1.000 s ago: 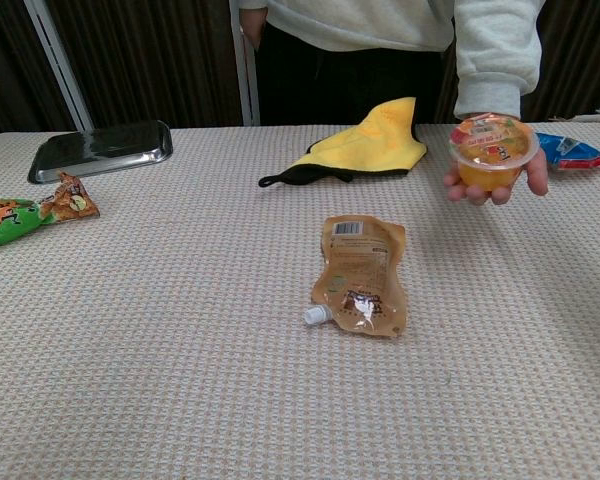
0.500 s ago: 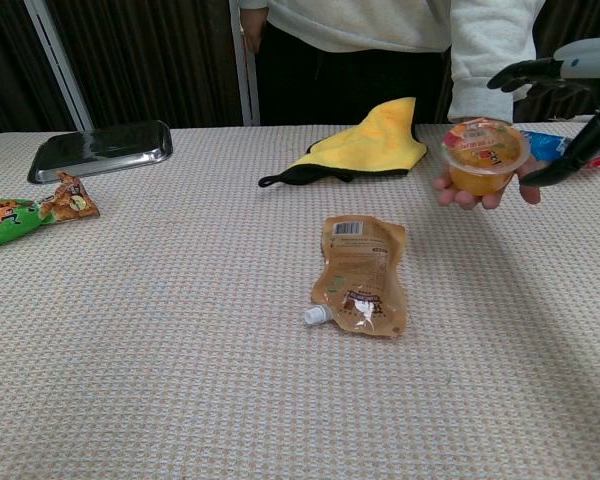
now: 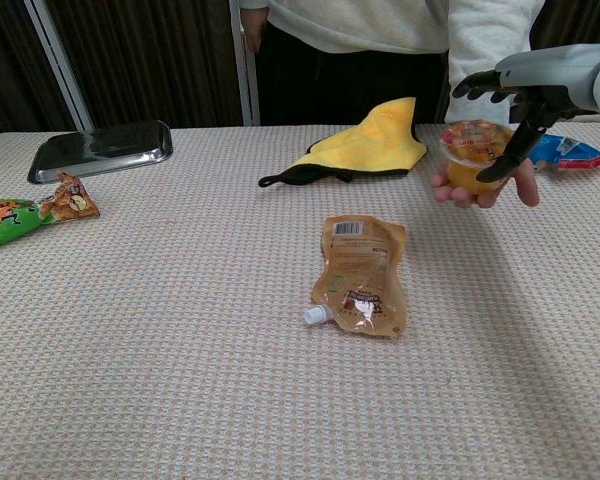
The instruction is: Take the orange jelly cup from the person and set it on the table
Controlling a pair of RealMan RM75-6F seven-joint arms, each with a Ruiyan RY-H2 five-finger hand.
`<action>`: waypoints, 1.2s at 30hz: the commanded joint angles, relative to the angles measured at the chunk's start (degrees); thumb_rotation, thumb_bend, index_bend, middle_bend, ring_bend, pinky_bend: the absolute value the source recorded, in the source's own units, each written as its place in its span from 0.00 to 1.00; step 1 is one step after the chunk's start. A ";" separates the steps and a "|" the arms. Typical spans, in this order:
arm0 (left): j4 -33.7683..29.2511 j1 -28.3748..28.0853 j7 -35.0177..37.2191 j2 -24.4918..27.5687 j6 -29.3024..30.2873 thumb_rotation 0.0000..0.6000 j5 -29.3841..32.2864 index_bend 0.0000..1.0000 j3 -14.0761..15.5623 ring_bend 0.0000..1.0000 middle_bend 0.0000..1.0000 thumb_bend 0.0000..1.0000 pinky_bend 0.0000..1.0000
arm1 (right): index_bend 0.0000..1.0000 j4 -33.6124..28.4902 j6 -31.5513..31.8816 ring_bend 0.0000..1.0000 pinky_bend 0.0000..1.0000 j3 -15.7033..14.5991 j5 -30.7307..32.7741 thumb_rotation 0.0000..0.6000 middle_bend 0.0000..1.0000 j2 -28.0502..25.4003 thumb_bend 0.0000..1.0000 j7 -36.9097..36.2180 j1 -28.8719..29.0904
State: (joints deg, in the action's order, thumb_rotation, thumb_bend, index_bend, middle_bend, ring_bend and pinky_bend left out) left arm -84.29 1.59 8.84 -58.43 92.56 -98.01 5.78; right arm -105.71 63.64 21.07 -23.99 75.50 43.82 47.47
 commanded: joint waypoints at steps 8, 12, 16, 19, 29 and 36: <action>-0.12 -0.05 0.10 0.07 -0.13 1.00 0.05 0.02 0.04 0.00 0.00 0.00 0.00 | 0.04 3.16 -0.02 0.00 0.00 -2.05 3.98 1.00 0.00 1.17 0.13 1.35 2.23; -0.12 -0.04 0.11 0.05 -0.09 1.00 0.08 0.02 0.02 0.00 0.00 0.00 0.00 | 0.24 4.43 1.09 0.09 0.10 -2.26 1.72 1.00 0.19 2.24 0.14 -0.48 2.15; -0.13 -0.03 0.14 0.05 -0.09 1.00 0.09 0.02 0.03 0.00 0.00 0.00 0.00 | 0.50 6.66 4.78 0.39 0.42 -2.65 -5.27 1.00 0.46 4.82 0.16 -4.80 1.07; -0.12 -0.04 0.22 0.04 -0.06 1.00 0.09 0.02 0.01 0.00 0.00 0.00 0.00 | 0.60 7.71 6.81 0.49 0.53 -2.90 -9.58 1.00 0.56 6.13 0.17 -7.41 0.30; -0.10 -0.03 0.14 0.01 -0.04 1.00 0.14 0.02 -0.01 0.00 0.00 0.00 0.00 | 0.64 5.31 8.76 0.52 0.55 -2.94 -14.15 1.00 0.59 4.54 0.17 -9.64 -1.41; -0.09 -0.03 0.06 0.00 0.01 1.00 0.08 0.02 -0.01 0.00 0.00 0.00 0.00 | 0.64 -1.73 11.59 0.52 0.55 -4.19 -17.79 1.00 0.59 -2.42 0.17 -11.28 -5.71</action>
State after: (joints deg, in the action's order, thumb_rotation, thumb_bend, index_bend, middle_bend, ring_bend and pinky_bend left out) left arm -84.38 1.56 8.89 -58.43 92.57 -97.93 5.78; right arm -105.18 74.10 17.59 -40.29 75.43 33.44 43.58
